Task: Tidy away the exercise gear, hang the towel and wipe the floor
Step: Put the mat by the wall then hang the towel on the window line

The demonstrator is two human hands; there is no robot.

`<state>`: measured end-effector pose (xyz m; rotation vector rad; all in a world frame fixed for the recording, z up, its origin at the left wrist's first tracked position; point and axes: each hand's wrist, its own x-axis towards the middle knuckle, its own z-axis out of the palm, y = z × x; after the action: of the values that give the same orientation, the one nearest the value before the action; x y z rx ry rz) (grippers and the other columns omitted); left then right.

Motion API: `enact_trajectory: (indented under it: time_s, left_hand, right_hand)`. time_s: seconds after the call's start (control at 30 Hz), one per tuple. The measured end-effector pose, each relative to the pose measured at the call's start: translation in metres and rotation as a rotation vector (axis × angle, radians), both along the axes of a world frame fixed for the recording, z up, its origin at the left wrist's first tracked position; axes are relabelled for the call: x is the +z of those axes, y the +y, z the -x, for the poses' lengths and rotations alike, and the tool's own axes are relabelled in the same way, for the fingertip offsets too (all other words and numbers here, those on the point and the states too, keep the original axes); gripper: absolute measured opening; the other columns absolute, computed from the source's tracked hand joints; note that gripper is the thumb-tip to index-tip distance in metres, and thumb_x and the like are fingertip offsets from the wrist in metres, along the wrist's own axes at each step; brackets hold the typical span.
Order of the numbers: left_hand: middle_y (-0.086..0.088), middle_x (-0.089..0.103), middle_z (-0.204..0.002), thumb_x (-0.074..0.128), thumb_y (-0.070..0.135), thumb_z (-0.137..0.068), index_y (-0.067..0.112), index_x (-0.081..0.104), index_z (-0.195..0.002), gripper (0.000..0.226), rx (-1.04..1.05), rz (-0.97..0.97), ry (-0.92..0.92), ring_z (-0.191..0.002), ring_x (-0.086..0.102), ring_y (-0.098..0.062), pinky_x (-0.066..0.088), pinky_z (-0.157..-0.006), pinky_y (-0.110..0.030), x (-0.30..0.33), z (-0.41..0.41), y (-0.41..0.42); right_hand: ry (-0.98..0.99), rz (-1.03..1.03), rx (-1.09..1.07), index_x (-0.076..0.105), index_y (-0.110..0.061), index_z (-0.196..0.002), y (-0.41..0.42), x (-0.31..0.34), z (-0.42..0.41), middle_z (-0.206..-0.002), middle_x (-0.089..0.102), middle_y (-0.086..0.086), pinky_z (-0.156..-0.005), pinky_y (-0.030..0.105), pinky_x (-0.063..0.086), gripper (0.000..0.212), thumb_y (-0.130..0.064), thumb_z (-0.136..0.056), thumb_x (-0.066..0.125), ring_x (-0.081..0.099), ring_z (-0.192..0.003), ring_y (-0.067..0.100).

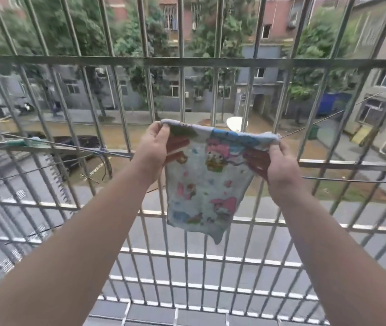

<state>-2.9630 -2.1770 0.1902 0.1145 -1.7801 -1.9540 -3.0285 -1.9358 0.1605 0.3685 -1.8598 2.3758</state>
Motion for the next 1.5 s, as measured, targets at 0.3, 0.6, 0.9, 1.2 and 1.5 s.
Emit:
enact_trajectory:
  time_s: [0.3,0.6,0.9,1.2,1.5]
  left_hand:
    - [-0.003,0.062,-0.125,0.045,0.001,-0.093,0.018,0.036,-0.133,0.044,-0.005,0.514,-0.091,-0.113,0.062,-0.015,0.053,-0.097,-0.040,-0.012,0.054,-0.020]
    - [0.000,0.058,-0.087,0.057,0.012,-0.087,0.033,-0.009,-0.152,0.096,-0.118,1.053,-0.507,-0.073,0.061,-0.016,0.053,-0.058,-0.031,-0.049,0.074,-0.033]
    - [-0.002,0.063,-0.104,0.069,0.034,-0.079,0.017,0.041,-0.127,0.058,-0.177,1.332,-0.623,-0.087,0.059,-0.020,0.050,-0.070,-0.032,-0.075,0.102,-0.049]
    - [0.005,0.062,-0.085,0.081,0.032,-0.077,0.029,0.052,-0.092,0.033,-0.198,1.123,-0.383,-0.076,0.060,-0.014,0.045,-0.063,-0.025,-0.077,0.093,-0.070]
    - [0.011,0.068,-0.098,0.055,0.034,-0.098,0.035,0.068,-0.093,0.013,-0.138,1.289,-0.366,-0.094,0.063,-0.016,0.048,-0.077,-0.030,-0.076,0.066,-0.059]
  right_hand:
    - [0.117,-0.293,0.074,0.045,-0.029,-0.136,-0.035,-0.010,0.042,-0.124,0.061,0.007,-0.094,0.047,0.054,0.039,-0.024,-0.096,0.048,0.063,-0.110,0.026]
    - [0.093,-1.283,0.018,-0.022,-0.030,-0.154,-0.067,-0.049,0.068,-0.112,0.067,0.016,-0.096,0.043,0.048,0.086,-0.037,-0.098,0.043,0.062,-0.103,0.033]
    - [0.314,-1.548,0.005,-0.024,-0.035,-0.151,-0.050,-0.070,0.074,-0.086,0.069,0.004,-0.078,0.039,0.051,0.093,-0.038,-0.092,0.048,0.063,-0.079,0.028]
    - [0.352,-1.307,0.045,0.047,-0.032,-0.095,-0.023,-0.077,0.076,-0.083,0.063,-0.005,-0.069,0.035,0.049,0.008,-0.031,-0.095,0.055,0.058,-0.080,0.026]
    - [0.414,-1.511,-0.013,0.060,-0.031,-0.091,-0.023,-0.080,0.072,-0.096,0.063,0.004,-0.074,0.036,0.041,0.023,-0.036,-0.101,0.040,0.058,-0.099,0.032]
